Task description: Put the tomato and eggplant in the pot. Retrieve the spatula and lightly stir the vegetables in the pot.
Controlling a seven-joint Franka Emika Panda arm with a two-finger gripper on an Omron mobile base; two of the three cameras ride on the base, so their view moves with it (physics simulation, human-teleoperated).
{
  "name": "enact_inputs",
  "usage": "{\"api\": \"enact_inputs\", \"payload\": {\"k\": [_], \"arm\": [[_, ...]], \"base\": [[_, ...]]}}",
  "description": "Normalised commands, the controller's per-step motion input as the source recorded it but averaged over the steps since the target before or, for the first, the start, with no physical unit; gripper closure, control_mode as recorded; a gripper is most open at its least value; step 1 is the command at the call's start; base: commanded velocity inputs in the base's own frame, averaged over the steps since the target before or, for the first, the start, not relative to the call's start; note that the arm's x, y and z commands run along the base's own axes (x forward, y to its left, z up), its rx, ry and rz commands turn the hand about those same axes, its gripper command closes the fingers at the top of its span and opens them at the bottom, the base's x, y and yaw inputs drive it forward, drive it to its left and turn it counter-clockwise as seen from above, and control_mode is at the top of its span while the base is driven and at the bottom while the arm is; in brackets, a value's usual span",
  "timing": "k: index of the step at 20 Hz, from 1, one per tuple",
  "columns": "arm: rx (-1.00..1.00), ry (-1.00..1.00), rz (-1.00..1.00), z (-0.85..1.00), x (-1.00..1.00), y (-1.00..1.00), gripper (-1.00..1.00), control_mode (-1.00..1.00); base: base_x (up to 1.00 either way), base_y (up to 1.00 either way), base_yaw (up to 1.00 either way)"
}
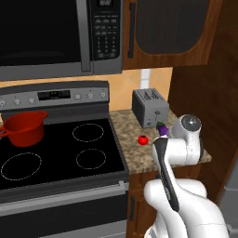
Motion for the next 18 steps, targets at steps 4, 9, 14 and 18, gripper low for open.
{"api": "enact_inputs", "payload": {"k": [4,9,14,18], "arm": [[0.03,0.08,0.18,0.9,-0.09,0.46,1.0,-1.0],[0.08,0.09,0.29,0.99,-0.05,0.41,1.0,-1.0],[-0.02,-0.06,0.2,0.62,-0.61,-0.03,1.0,-1.0],[0.0,0.0,0.0,0.0,-0.05,0.0,1.0,-1.0]], "base": [[0.0,0.0,0.0],[0.0,0.0,0.0],[0.0,0.0,0.0],[0.0,0.0,0.0]]}}
